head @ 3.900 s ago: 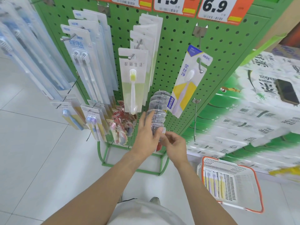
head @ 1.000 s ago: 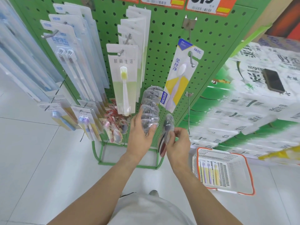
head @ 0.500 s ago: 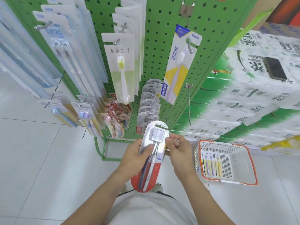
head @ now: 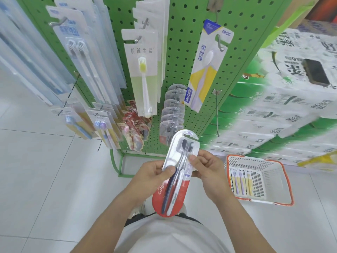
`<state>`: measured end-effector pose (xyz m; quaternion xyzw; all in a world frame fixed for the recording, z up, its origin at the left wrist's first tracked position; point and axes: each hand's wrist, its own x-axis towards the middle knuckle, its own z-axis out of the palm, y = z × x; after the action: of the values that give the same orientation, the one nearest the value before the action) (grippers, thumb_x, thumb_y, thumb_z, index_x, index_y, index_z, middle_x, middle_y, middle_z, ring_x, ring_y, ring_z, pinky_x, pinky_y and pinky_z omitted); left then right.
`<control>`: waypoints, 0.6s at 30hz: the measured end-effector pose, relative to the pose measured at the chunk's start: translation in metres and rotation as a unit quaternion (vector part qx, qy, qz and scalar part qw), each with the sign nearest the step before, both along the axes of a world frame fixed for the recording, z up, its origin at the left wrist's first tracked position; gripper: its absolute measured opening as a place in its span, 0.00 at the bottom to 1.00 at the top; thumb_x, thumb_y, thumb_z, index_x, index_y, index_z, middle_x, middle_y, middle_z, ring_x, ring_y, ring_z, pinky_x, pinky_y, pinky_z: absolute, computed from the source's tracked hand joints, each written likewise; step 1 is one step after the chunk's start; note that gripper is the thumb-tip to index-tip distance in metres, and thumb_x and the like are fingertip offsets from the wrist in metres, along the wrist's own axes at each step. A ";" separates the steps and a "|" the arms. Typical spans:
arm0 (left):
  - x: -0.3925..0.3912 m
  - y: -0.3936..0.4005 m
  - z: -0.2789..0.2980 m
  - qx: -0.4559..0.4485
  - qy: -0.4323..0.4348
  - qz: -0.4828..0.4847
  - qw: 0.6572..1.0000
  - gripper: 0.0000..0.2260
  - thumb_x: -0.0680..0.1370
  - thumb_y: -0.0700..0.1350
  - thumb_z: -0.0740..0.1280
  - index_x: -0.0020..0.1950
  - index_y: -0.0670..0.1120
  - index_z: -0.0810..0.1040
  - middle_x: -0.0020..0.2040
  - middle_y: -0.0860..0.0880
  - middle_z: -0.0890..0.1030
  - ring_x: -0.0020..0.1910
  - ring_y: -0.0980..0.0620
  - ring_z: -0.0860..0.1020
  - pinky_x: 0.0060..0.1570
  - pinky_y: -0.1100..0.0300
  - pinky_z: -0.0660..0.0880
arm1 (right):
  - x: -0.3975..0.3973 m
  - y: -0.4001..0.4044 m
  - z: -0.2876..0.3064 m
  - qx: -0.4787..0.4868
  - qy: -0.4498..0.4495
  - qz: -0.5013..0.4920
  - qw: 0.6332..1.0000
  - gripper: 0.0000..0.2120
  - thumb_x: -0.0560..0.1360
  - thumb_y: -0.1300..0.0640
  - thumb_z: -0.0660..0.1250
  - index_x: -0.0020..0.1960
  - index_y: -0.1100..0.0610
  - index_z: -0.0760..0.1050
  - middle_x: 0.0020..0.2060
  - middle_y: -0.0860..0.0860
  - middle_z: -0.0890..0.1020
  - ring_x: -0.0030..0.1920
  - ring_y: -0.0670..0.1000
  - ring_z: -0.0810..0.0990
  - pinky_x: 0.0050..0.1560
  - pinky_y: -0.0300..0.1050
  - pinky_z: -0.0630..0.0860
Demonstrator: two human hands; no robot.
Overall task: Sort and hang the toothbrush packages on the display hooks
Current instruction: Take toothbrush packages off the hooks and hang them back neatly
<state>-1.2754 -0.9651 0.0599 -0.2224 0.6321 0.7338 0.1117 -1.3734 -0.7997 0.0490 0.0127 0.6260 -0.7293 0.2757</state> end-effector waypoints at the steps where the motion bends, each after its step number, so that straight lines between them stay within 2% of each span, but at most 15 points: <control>1: 0.004 0.000 0.001 -0.016 -0.006 -0.011 1.000 0.10 0.83 0.46 0.65 0.54 0.44 0.85 0.48 0.48 0.88 0.47 0.50 0.86 0.50 0.61 0.79 | -0.002 0.000 0.000 -0.013 -0.012 -0.018 1.000 0.10 0.78 0.66 0.68 0.58 0.65 0.80 0.47 0.62 0.86 0.40 0.55 0.86 0.36 0.49 0.83; 3: 0.009 0.001 -0.001 -0.027 -0.018 -0.012 0.999 0.12 0.83 0.48 0.64 0.52 0.44 0.86 0.47 0.48 0.88 0.47 0.49 0.86 0.52 0.58 0.80 | -0.004 0.003 0.002 -0.028 -0.032 -0.020 0.999 0.10 0.77 0.64 0.69 0.57 0.65 0.80 0.47 0.63 0.86 0.41 0.56 0.86 0.36 0.50 0.82; 7: 0.012 0.008 -0.005 -0.004 -0.041 0.025 0.999 0.14 0.79 0.53 0.66 0.52 0.46 0.86 0.47 0.46 0.87 0.49 0.43 0.86 0.57 0.49 0.80 | 0.002 0.011 0.001 -0.014 -0.035 0.082 0.996 0.17 0.73 0.60 0.72 0.61 0.62 0.79 0.51 0.61 0.86 0.46 0.60 0.86 0.42 0.52 0.84; 11: 0.011 0.008 -0.004 0.004 -0.060 0.013 0.998 0.16 0.77 0.56 0.65 0.53 0.46 0.86 0.48 0.47 0.88 0.49 0.45 0.86 0.56 0.52 0.80 | 0.006 0.014 -0.001 -0.007 -0.028 0.061 0.998 0.19 0.71 0.60 0.74 0.60 0.63 0.80 0.51 0.61 0.86 0.46 0.60 0.86 0.41 0.51 0.84; 16: 0.014 0.006 -0.003 0.042 -0.076 0.001 0.996 0.15 0.82 0.49 0.63 0.55 0.41 0.85 0.48 0.42 0.87 0.43 0.45 0.86 0.42 0.58 0.81 | 0.007 0.020 -0.007 -0.021 -0.047 -0.011 0.999 0.14 0.73 0.64 0.73 0.58 0.64 0.82 0.49 0.62 0.86 0.44 0.58 0.87 0.39 0.51 0.84; 18: 0.015 0.009 -0.003 0.033 -0.073 0.011 0.997 0.14 0.82 0.48 0.64 0.55 0.41 0.84 0.47 0.42 0.87 0.44 0.44 0.86 0.41 0.58 0.82 | 0.007 0.020 -0.008 -0.023 -0.051 -0.027 0.998 0.14 0.73 0.63 0.73 0.57 0.65 0.82 0.49 0.62 0.86 0.43 0.57 0.87 0.38 0.50 0.83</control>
<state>-1.2601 -0.9564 0.0566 -0.2782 0.5955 0.7372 0.1567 -1.3662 -0.7795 0.0412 0.0604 0.5939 -0.7489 0.2878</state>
